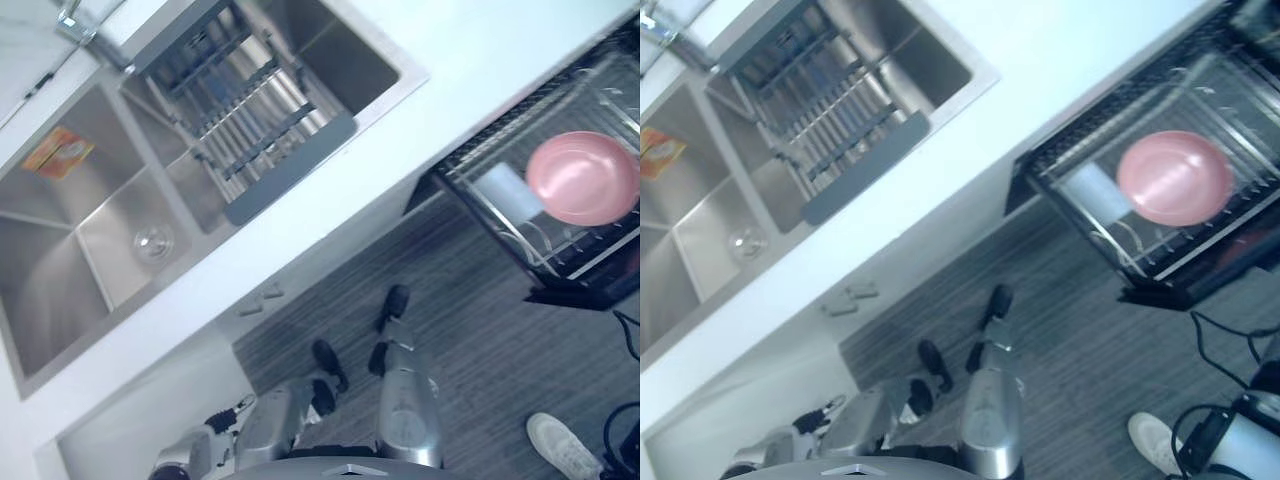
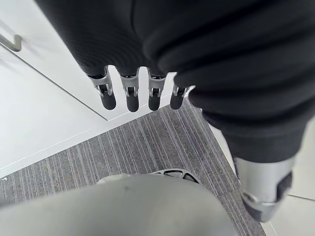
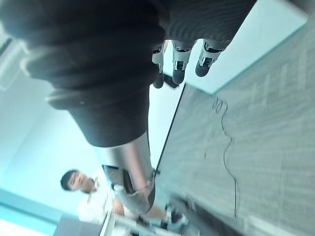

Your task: Walk over to the sink, pick up the cup, carry it to the dishwasher, place the cup inside the dishwasher, then close the dishwasher door

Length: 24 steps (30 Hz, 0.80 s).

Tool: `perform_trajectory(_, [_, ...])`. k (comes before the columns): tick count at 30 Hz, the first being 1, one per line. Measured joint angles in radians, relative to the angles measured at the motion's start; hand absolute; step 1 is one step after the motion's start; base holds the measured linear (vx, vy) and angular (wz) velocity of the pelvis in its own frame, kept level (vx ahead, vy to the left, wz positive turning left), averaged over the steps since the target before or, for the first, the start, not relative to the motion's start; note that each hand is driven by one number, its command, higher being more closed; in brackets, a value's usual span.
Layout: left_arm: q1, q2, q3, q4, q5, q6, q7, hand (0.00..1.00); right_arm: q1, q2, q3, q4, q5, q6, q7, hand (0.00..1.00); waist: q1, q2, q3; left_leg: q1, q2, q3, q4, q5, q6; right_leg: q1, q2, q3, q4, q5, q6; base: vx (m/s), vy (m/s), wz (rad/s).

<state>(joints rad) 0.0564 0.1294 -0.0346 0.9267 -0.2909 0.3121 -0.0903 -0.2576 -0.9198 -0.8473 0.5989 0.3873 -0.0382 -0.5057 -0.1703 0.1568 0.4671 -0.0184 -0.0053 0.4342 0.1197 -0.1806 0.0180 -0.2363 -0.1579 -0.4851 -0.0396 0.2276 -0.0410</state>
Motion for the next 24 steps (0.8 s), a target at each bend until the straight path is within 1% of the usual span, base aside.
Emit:
perform_trajectory(1, [0.007, 0.006, 0.009, 0.007, 0.000, 0.008, 0.000, 0.00, 0.026, 0.006, -0.030, 0.004, 0.020, 0.002, 0.010, 0.00, -0.006, -0.019, -0.021, 0.008, 0.011, 0.020, 0.001, -0.007, -0.011, 0.003, 0.017, 0.013, -0.011, 0.001, 0.000, 0.14, -0.014, -0.54])
perform_trajectory(2, [0.014, 0.015, 0.036, 0.010, 0.000, 0.019, 0.004, 0.00, 0.072, 0.014, -0.072, 0.011, 0.066, 0.006, 0.043, 0.00, -0.021, -0.041, -0.051, 0.033, 0.030, 0.046, 0.001, -0.014, -0.026, 0.022, 0.043, 0.031, -0.025, 0.003, 0.001, 0.16, -0.011, -0.62])
perform_trajectory(3, [0.015, 0.025, 0.037, 0.020, 0.000, 0.023, 0.009, 0.00, 0.102, 0.014, -0.091, 0.016, 0.100, 0.006, 0.061, 0.00, -0.026, -0.065, -0.062, 0.051, 0.040, 0.064, 0.001, -0.017, -0.031, 0.034, 0.059, 0.041, -0.033, 0.001, -0.001, 0.15, -0.009, -0.54])
perform_trajectory(4, [0.014, 0.031, 0.038, 0.027, 0.000, 0.027, 0.014, 0.00, 0.117, 0.015, -0.107, 0.024, 0.125, 0.007, 0.079, 0.00, -0.029, -0.075, -0.078, 0.056, 0.047, 0.076, 0.001, -0.020, -0.036, 0.036, 0.068, 0.049, -0.037, 0.000, -0.002, 0.16, 0.013, -0.45])
perform_trajectory(6, [0.013, 0.043, 0.079, 0.035, 0.000, 0.041, 0.024, 0.00, 0.152, 0.028, -0.154, 0.094, 0.208, 0.012, 0.160, 0.00, -0.050, -0.113, -0.118, 0.096, 0.066, 0.111, 0.001, -0.030, -0.054, 0.062, 0.094, 0.070, -0.041, -0.005, -0.009, 0.14, 0.050, -0.39])
perform_trajectory(7, [0.013, 0.044, 0.080, 0.037, 0.000, 0.042, 0.024, 0.00, 0.164, 0.036, -0.163, 0.106, 0.221, 0.013, 0.178, 0.00, -0.053, -0.121, -0.127, 0.106, 0.068, 0.120, 0.001, -0.030, -0.055, 0.067, 0.098, 0.075, -0.041, -0.009, -0.010, 0.07, 0.063, -0.29])
perform_trajectory(8, [0.013, 0.044, 0.080, 0.042, -0.001, 0.042, 0.023, 0.00, 0.181, 0.050, -0.182, 0.126, 0.242, 0.010, 0.217, 0.00, -0.056, -0.129, -0.146, 0.114, 0.070, 0.130, 0.000, -0.031, -0.058, 0.068, 0.103, 0.084, -0.041, -0.011, -0.008, 0.06, 0.105, -0.34])
perform_trajectory(9, [0.010, 0.044, 0.085, 0.055, -0.001, 0.043, 0.021, 0.00, 0.200, 0.080, -0.197, 0.136, 0.283, 0.008, 0.272, 0.00, -0.061, -0.139, -0.157, 0.138, 0.070, 0.152, 0.001, -0.032, -0.059, 0.079, 0.108, 0.094, -0.041, -0.012, -0.007, 0.05, 0.114, -0.33])
perform_trajectory(10, [0.009, 0.044, 0.091, 0.063, -0.001, 0.045, 0.020, 0.00, 0.209, 0.095, -0.197, 0.136, 0.302, 0.002, 0.294, 0.00, -0.064, -0.140, -0.160, 0.145, 0.069, 0.159, 0.001, -0.033, -0.060, 0.084, 0.108, 0.096, -0.041, -0.012, -0.007, 0.02, 0.155, -0.29])
perform_trajectory(11, [0.004, 0.046, 0.103, 0.077, -0.003, 0.055, 0.020, 0.00, 0.218, 0.128, -0.197, 0.136, 0.356, -0.006, 0.346, 0.00, -0.070, -0.140, -0.162, 0.154, 0.067, 0.173, 0.001, -0.033, -0.060, 0.095, 0.107, 0.098, -0.041, -0.020, 0.002, -0.01, 0.116, -0.14])
perform_trajectory(12, [0.005, 0.049, 0.104, 0.079, -0.003, 0.059, 0.020, 0.00, 0.221, 0.145, -0.197, 0.137, 0.376, -0.006, 0.365, 0.00, -0.072, -0.138, -0.163, 0.162, 0.066, 0.176, 0.001, -0.034, -0.059, 0.098, 0.107, 0.098, -0.041, -0.024, -0.001, -0.04, 0.140, -0.17])
perform_trajectory(14, [0.005, 0.055, 0.104, 0.101, -0.002, 0.070, 0.019, 0.00, 0.219, 0.222, -0.195, 0.136, 0.479, -0.011, 0.454, 0.00, -0.068, -0.123, -0.175, 0.164, 0.065, 0.198, 0.001, -0.043, -0.058, 0.097, 0.104, 0.083, -0.047, -0.026, -0.002, -0.06, 0.121, -0.21])
perform_trajectory(15, [0.005, 0.055, 0.103, 0.109, -0.001, 0.072, 0.018, 0.00, 0.214, 0.242, -0.195, 0.136, 0.498, -0.012, 0.479, 0.00, -0.066, -0.117, -0.179, 0.164, 0.066, 0.200, 0.000, -0.045, -0.058, 0.097, 0.103, 0.075, -0.047, -0.026, -0.003, -0.05, 0.099, -0.13])
perform_trajectory(17, [0.005, 0.053, 0.103, 0.123, 0.000, 0.077, 0.018, 0.00, 0.208, 0.315, -0.186, 0.136, 0.559, -0.013, 0.546, 0.00, -0.058, -0.096, -0.191, 0.160, 0.066, 0.199, 0.000, -0.047, -0.055, 0.098, 0.093, 0.036, -0.047, -0.025, -0.003, -0.05, 0.092, 0.04])
perform_trajectory(18, [0.006, 0.053, 0.103, 0.125, 0.000, 0.077, 0.017, 0.00, 0.201, 0.331, -0.183, 0.136, 0.563, -0.013, 0.560, 0.00, -0.056, -0.092, -0.192, 0.159, 0.066, 0.197, -0.001, -0.047, -0.054, 0.099, 0.091, 0.031, -0.047, -0.025, -0.004, -0.05, 0.079, 0.12])
perform_trajectory(20, [0.009, 0.052, 0.103, 0.128, 0.000, 0.078, 0.015, 0.00, 0.166, 0.383, -0.163, 0.136, 0.570, -0.013, 0.593, 0.00, -0.041, -0.083, -0.195, 0.158, 0.066, 0.192, -0.002, -0.050, -0.050, 0.104, 0.086, 0.015, -0.047, -0.023, -0.007, -0.06, 0.080, 0.14])
perform_trajectory(21, [0.009, 0.051, 0.103, 0.128, 0.000, 0.078, 0.014, 0.00, 0.161, 0.390, -0.151, 0.136, 0.570, -0.015, 0.594, 0.00, -0.037, -0.083, -0.194, 0.156, 0.066, 0.188, -0.002, -0.050, -0.048, 0.105, 0.084, 0.005, -0.047, -0.022, -0.007, -0.07, 0.085, 0.25])
perform_trajectory(23, [0.010, 0.048, 0.103, 0.128, 0.000, 0.079, 0.011, 0.00, 0.138, 0.413, -0.117, 0.136, 0.570, -0.025, 0.592, 0.00, -0.027, -0.066, -0.198, 0.141, 0.063, 0.153, -0.002, -0.045, -0.038, 0.111, 0.070, -0.026, -0.047, -0.020, -0.008, -0.04, 0.066, 0.41])
perform_trajectory(24, [0.010, 0.048, 0.103, 0.128, 0.001, 0.079, 0.011, 0.00, 0.132, 0.417, -0.107, 0.136, 0.570, -0.026, 0.591, 0.00, -0.023, -0.062, -0.197, 0.137, 0.062, 0.144, -0.002, -0.043, -0.036, 0.111, 0.067, -0.030, -0.046, -0.020, -0.008, -0.03, 0.059, 0.41])
